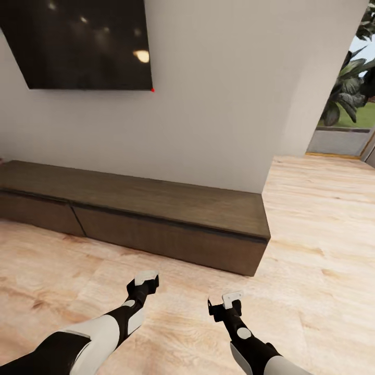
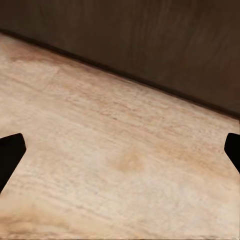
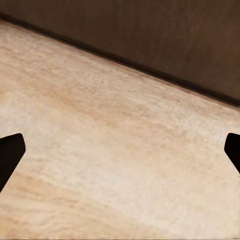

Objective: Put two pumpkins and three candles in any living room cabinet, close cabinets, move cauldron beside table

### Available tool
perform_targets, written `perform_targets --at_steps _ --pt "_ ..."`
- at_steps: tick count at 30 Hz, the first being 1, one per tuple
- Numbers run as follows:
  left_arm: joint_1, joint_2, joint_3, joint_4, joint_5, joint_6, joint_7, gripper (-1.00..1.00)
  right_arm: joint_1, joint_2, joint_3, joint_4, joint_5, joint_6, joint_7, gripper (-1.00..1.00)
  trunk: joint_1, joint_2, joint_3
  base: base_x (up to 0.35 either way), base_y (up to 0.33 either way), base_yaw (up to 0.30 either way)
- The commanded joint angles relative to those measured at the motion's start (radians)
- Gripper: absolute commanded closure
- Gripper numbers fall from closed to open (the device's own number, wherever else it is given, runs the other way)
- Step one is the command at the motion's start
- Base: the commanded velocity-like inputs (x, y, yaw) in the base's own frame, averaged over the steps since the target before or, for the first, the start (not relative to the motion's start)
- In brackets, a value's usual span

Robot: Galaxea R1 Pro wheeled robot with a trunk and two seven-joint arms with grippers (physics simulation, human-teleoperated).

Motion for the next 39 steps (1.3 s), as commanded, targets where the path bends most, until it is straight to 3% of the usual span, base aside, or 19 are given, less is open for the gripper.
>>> perform_targets --at_steps 1,7,13,18,26,27,39 --pt "-0.002 -0.001 -0.009 0.004 0.006 -0.006 0.003 -1.0 -0.001 0.0 0.009 0.0 -0.01 -0.004 -0.004 -1.0 -0.001 0.0 0.0 -0.232 -0.203 0.281" --pt "-0.001 -0.001 -0.009 0.004 0.007 -0.006 0.003 -1.0 -0.001 0.0 0.01 0.0 -0.009 -0.003 -0.004 -1.0 -0.001 0.0 0.004 -0.234 -0.199 0.269" --pt "-0.001 -0.002 -0.009 0.004 0.007 -0.006 0.001 -1.0 -0.001 0.0 0.025 0.0 0.036 0.04 -0.004 -1.0 -0.001 0.0 0.008 -0.249 -0.15 0.262" --pt "-0.001 -0.002 -0.009 0.004 0.025 -0.006 0.001 -1.0 -0.001 0.0 0.027 0.0 0.044 0.048 -0.004 -1.0 -0.001 0.0 0.013 -0.069 -0.028 0.254" --pt "-0.001 -0.001 -0.009 0.003 0.092 0.001 0.006 -1.0 -0.001 0.0 0.027 0.0 0.045 0.049 -0.004 -1.0 -0.004 0.001 0.051 -0.005 -0.002 0.251" --pt "-0.001 0.0 -0.009 0.003 0.104 0.033 0.007 -1.0 -0.001 0.0 0.027 0.0 0.045 0.049 -0.004 -1.0 -0.005 0.002 0.056 0.0 0.0 0.25" --pt "-0.001 0.002 -0.009 0.001 0.109 0.069 0.006 -1.0 -0.001 0.0 0.027 0.0 0.045 0.053 -0.003 -1.0 -0.01 0.004 0.111 0.0 0.0 0.259"
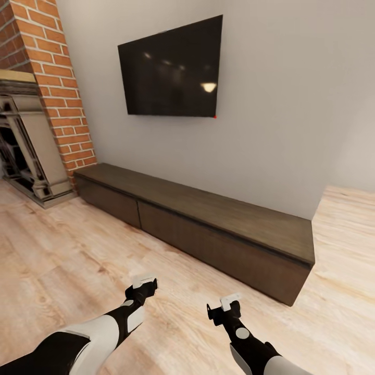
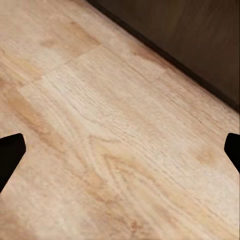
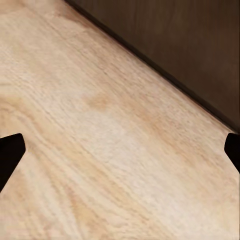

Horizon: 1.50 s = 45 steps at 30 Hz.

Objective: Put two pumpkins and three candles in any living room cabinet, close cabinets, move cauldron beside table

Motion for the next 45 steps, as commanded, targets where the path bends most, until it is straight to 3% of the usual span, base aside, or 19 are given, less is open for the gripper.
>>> perform_targets --at_steps 1,4,8,18,21,22,28,34,45 --pt "-0.002 -0.001 -0.008 0.004 0.005 -0.006 0.003 -1.0 -0.001 0.0 0.008 0.001 -0.011 -0.004 -0.005 -1.0 -0.001 0.0 0.003 0.0 0.0 0.288" --pt "-0.002 -0.001 -0.008 0.004 0.005 -0.007 0.003 -1.0 -0.001 0.0 0.008 0.001 -0.011 0.008 -0.005 -1.0 -0.002 0.001 0.015 0.0 0.0 0.29" --pt "-0.002 0.0 -0.008 0.004 0.006 -0.008 0.003 -1.0 -0.001 0.0 0.005 -0.002 -0.012 0.101 -0.005 -1.0 -0.002 0.001 0.014 0.0 0.0 0.289" --pt "-0.002 0.001 -0.004 0.004 0.009 -0.008 0.003 -1.0 -0.001 0.002 0.006 -0.047 -0.011 0.239 -0.001 -1.0 -0.002 0.001 0.003 0.0 -0.001 0.245" --pt "-0.002 0.001 -0.002 0.004 0.012 -0.007 0.004 -1.0 -0.001 0.003 0.006 -0.051 -0.011 0.243 0.001 -1.0 -0.002 0.001 0.0 -0.031 -0.083 0.223" --pt "-0.002 0.001 -0.001 0.004 0.035 -0.006 0.004 -1.0 -0.002 0.002 0.006 -0.053 -0.011 0.242 0.003 -1.0 -0.002 0.001 -0.001 -0.099 -0.221 0.221" --pt "-0.002 0.002 -0.001 0.004 0.098 -0.004 0.004 -1.0 -0.002 0.001 0.006 -0.053 -0.011 0.241 0.005 -1.0 -0.002 0.001 -0.009 -0.113 -0.248 0.221" --pt "-0.002 0.002 -0.001 0.004 0.108 -0.004 0.004 -1.0 -0.002 0.002 0.009 -0.053 -0.012 0.239 0.005 -1.0 -0.002 0.001 -0.015 -0.122 -0.267 0.224" --pt "-0.002 0.002 -0.001 0.004 0.108 -0.003 0.004 -1.0 -0.002 0.003 0.012 -0.053 -0.011 0.239 0.005 -1.0 -0.002 0.001 -0.003 -0.127 -0.268 0.189"
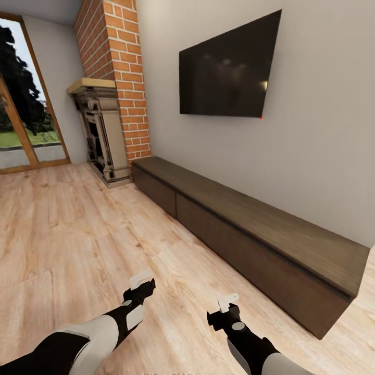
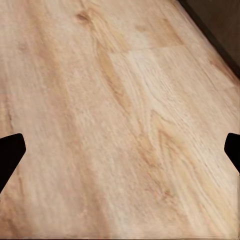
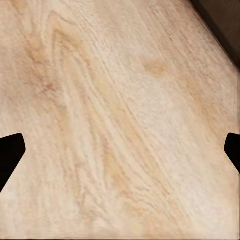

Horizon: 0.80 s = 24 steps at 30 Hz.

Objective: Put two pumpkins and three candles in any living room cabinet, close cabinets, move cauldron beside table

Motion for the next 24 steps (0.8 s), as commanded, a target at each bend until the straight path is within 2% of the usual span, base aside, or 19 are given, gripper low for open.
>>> perform_targets --at_steps 1,10,16,20,24 --pt "-0.002 -0.001 -0.008 0.004 0.005 -0.006 0.003 -1.0 -0.001 -0.001 0.009 0.0 -0.011 -0.002 -0.005 -1.0 0.0 0.0 0.0 -0.144 -0.268 0.18" --pt "-0.002 -0.001 -0.009 0.004 0.005 -0.005 0.003 -1.0 0.001 0.0 0.016 0.001 -0.01 -0.002 -0.006 -1.0 0.0 0.0 0.012 -0.16 -0.261 0.182" --pt "-0.002 -0.001 -0.008 0.004 0.005 -0.005 0.003 -1.0 0.001 0.0 0.053 0.002 -0.01 -0.002 -0.007 -1.0 0.0 0.0 0.02 -0.159 -0.216 0.183" --pt "-0.002 -0.001 -0.008 0.004 0.005 -0.005 0.002 -1.0 0.001 0.0 0.067 0.002 -0.01 -0.002 -0.007 -1.0 0.0 0.0 0.026 -0.068 -0.078 0.183" --pt "-0.002 -0.001 -0.008 0.004 0.005 -0.005 -0.001 -1.0 0.001 0.0 0.071 0.002 -0.01 -0.002 -0.007 -1.0 0.0 0.0 0.031 -0.007 0.187 0.183"
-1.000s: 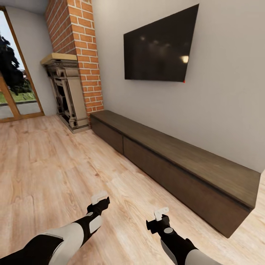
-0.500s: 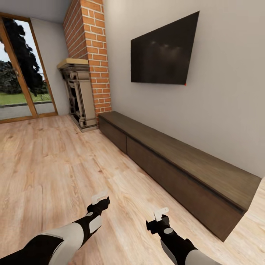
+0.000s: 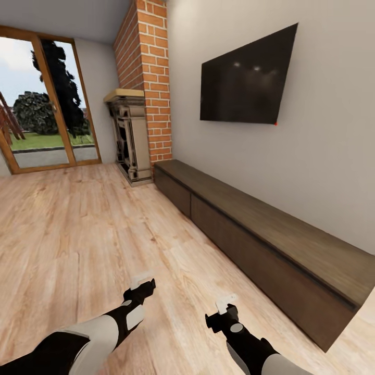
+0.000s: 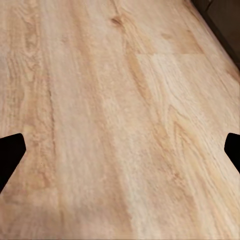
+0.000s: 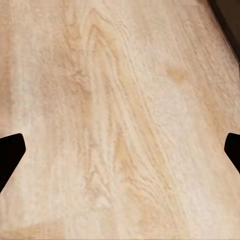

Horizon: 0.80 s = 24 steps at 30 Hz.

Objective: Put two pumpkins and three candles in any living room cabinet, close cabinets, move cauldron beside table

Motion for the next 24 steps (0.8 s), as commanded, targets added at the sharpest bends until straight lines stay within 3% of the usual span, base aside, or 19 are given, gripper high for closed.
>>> perform_targets --at_steps 1,13,24 --pt "-0.001 -0.001 -0.008 0.004 0.005 -0.005 0.002 -1.0 -0.001 0.0 0.009 0.001 -0.011 -0.002 -0.006 -1.0 0.0 0.0 0.0 -0.002 0.253 0.183" --pt "-0.001 -0.001 -0.009 0.004 0.005 -0.004 0.001 -1.0 -0.001 0.0 0.009 0.001 -0.011 -0.002 -0.006 -1.0 0.0 0.0 0.016 0.0 0.272 0.188" --pt "-0.001 -0.002 -0.01 0.004 0.005 -0.004 0.0 -1.0 -0.001 0.0 0.009 0.001 -0.011 -0.002 -0.006 -1.0 0.0 0.0 0.019 -0.055 0.037 0.248"
